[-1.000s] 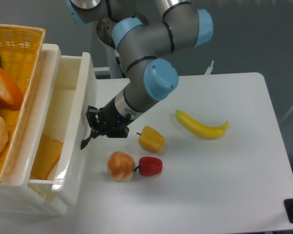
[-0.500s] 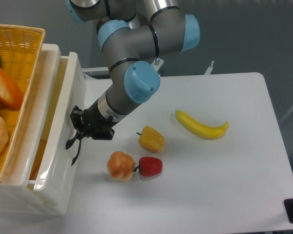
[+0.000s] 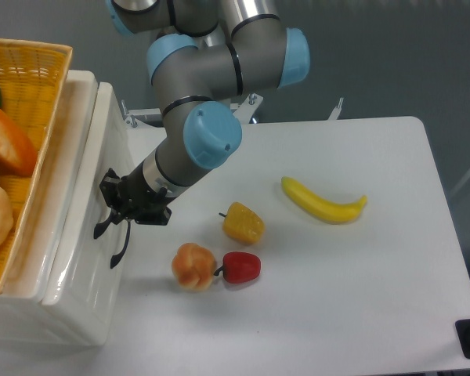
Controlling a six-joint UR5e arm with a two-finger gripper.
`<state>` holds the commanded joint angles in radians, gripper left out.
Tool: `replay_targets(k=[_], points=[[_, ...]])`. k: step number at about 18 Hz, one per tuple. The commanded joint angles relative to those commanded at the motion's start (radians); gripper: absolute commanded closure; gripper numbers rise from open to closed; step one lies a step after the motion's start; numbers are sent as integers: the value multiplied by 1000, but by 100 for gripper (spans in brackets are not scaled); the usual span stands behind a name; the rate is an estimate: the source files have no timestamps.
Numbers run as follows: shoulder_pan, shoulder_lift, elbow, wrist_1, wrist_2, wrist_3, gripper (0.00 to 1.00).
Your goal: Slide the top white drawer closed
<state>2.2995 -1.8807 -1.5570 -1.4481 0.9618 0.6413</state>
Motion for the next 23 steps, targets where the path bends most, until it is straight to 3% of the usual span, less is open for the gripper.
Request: replay_targets(k=[6,13,23], points=[[0,-2,2,34,0,-8,100],[67,-6,3,55,73,1,52],[233,5,21,54,184,3,25]])
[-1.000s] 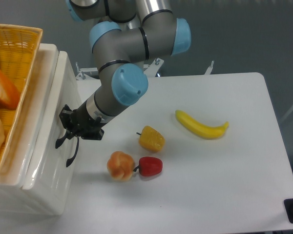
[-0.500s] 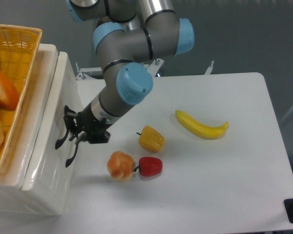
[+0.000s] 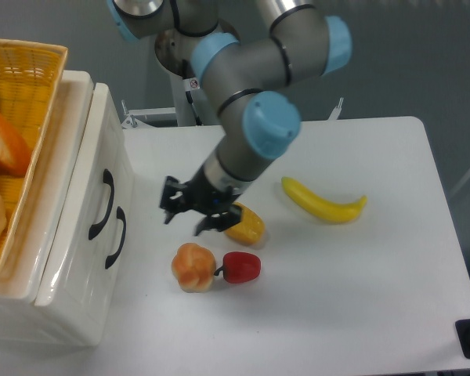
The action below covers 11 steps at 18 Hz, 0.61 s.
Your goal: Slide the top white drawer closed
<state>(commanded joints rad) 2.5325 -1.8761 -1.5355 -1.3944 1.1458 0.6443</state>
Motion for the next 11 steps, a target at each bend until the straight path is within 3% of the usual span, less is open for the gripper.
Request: replay_targets(k=[6,11], points=[[104,8,20,0,44,5,2],[176,14,20,-9,117,69,0]])
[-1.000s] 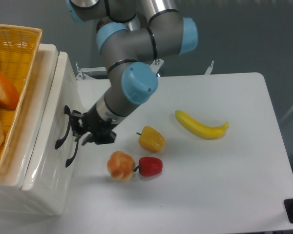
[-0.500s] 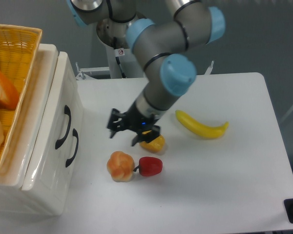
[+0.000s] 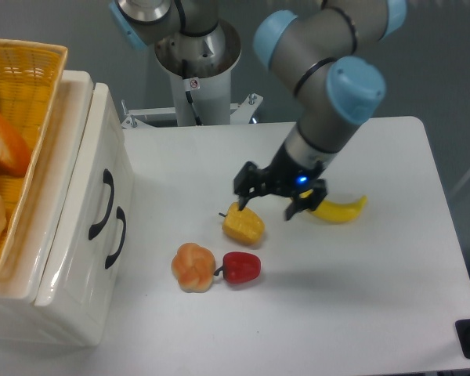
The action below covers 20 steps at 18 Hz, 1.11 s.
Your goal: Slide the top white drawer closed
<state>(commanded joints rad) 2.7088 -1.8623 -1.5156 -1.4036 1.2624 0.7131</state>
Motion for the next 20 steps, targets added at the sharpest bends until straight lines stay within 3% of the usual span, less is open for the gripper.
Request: replay_targets(k=[4,9,15,20], points=[[45,-3,5,12,38,71,0],[65,-20,11,21,182,280,0],[86,-74,12,159,219,385,0],[143,-87,17,170,221,605,0]])
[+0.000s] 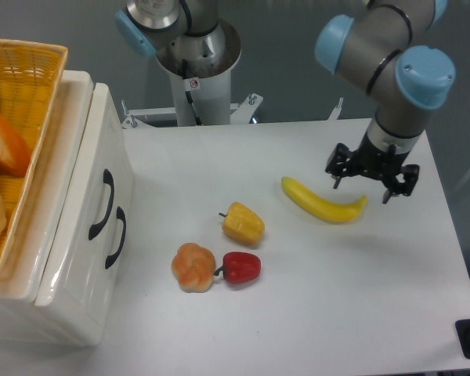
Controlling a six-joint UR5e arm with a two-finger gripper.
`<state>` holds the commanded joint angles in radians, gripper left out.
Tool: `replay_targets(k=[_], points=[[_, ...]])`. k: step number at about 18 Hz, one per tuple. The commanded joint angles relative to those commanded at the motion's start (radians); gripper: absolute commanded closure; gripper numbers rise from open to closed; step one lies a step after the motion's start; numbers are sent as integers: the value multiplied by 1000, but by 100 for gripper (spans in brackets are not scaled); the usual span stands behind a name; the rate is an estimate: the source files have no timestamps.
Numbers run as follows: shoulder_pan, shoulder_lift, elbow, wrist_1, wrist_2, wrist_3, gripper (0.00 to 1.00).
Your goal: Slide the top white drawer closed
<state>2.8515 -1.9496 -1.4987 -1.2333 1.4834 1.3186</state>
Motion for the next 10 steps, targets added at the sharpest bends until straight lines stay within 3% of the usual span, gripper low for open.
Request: replay_targets(k=[3,10], points=[[25,-12,6,5,6,131,0],[45,-18,11,21,8,145,0]])
